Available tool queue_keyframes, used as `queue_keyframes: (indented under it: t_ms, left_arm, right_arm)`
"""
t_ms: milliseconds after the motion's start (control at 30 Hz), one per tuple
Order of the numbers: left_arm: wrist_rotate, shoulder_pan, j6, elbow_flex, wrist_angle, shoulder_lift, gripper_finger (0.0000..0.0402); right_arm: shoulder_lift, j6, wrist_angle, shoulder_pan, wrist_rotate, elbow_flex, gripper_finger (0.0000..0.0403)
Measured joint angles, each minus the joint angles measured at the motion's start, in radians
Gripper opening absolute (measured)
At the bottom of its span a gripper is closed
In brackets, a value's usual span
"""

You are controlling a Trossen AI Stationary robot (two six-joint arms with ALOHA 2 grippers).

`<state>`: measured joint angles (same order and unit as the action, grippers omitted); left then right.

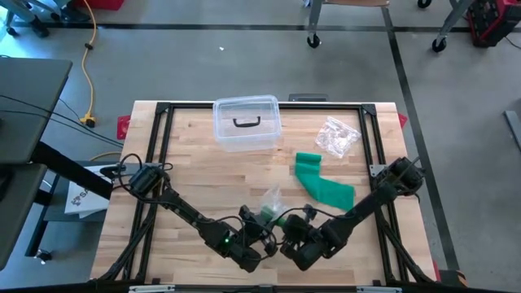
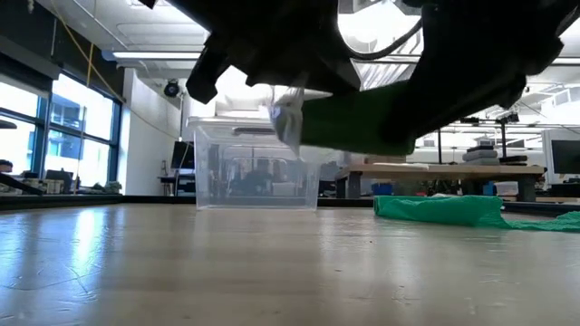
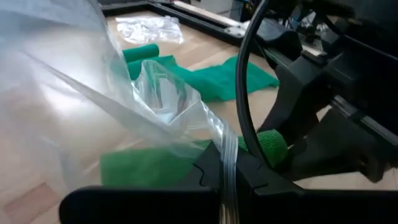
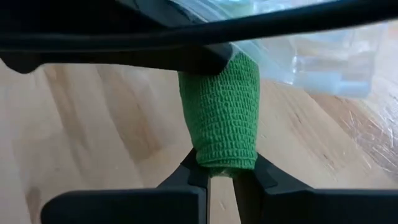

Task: Roll bandage
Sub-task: Put the green bandage into the zip bag

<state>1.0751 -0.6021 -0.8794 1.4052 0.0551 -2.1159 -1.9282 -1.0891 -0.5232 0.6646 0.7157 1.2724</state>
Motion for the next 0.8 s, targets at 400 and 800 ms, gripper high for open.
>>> queue_keyframes:
  t_ms: [400,800]
  left_arm:
    - [0.095,-0.038,-0.077,0.000,-0.005,0.002,0.0000]
    - [0.105,-0.055,-0.165,-0.002,-0.083,0.004,0.0000]
  right_arm:
    - [0.000,-0.200,-0.039,0.045,0.267,0.000,0.0025]
    - [0.030,-0.007,0.030,0.093,0.335,0.000,0.0025]
